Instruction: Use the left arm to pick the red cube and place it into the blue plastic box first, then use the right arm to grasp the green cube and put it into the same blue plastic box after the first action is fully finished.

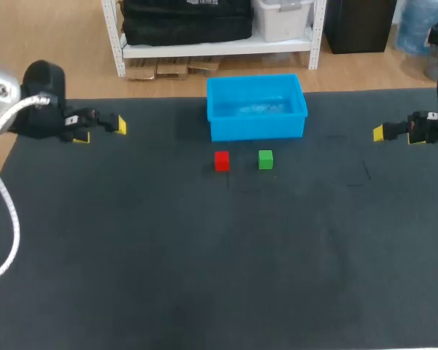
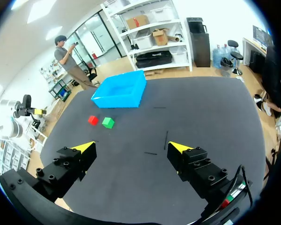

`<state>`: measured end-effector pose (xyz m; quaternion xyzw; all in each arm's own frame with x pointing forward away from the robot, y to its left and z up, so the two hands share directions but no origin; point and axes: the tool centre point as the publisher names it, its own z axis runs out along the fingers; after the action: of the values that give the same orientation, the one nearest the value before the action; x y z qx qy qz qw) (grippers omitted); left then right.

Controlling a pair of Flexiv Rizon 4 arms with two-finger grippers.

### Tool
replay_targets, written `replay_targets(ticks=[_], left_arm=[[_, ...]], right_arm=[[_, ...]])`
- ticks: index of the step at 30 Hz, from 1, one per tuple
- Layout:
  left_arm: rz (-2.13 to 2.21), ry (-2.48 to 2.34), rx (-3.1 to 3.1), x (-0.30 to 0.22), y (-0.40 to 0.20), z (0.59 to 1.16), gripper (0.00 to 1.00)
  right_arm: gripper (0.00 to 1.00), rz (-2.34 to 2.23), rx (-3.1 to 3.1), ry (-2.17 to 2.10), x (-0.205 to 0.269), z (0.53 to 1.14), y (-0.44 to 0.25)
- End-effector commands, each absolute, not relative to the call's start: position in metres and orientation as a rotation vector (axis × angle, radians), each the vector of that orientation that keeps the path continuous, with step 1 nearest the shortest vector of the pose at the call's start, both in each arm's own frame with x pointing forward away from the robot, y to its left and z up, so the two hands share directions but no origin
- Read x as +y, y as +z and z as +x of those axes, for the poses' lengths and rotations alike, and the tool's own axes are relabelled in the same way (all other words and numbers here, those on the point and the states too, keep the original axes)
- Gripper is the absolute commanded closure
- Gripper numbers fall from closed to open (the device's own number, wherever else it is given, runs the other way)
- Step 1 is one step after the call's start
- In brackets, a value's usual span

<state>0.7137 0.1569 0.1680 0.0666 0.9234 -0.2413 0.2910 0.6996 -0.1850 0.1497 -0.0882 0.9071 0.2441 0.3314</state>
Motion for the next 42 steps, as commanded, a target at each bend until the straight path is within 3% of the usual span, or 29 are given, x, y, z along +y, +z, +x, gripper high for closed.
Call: replay_targets(ticks=[1, 42], left_arm=[[0.149, -0.474, 2.572, 0.141, 0.174, 0.73, 0.0], [0.167, -0.285, 2.805, 0.044, 0.173, 0.797, 0.0]], right_arm=[[0.0, -0.231, 2.372, 0.637, -0.185, 0.7, 0.15], [0.0, -0.231, 2.372, 0.637, -0.185, 0.7, 0.15]])
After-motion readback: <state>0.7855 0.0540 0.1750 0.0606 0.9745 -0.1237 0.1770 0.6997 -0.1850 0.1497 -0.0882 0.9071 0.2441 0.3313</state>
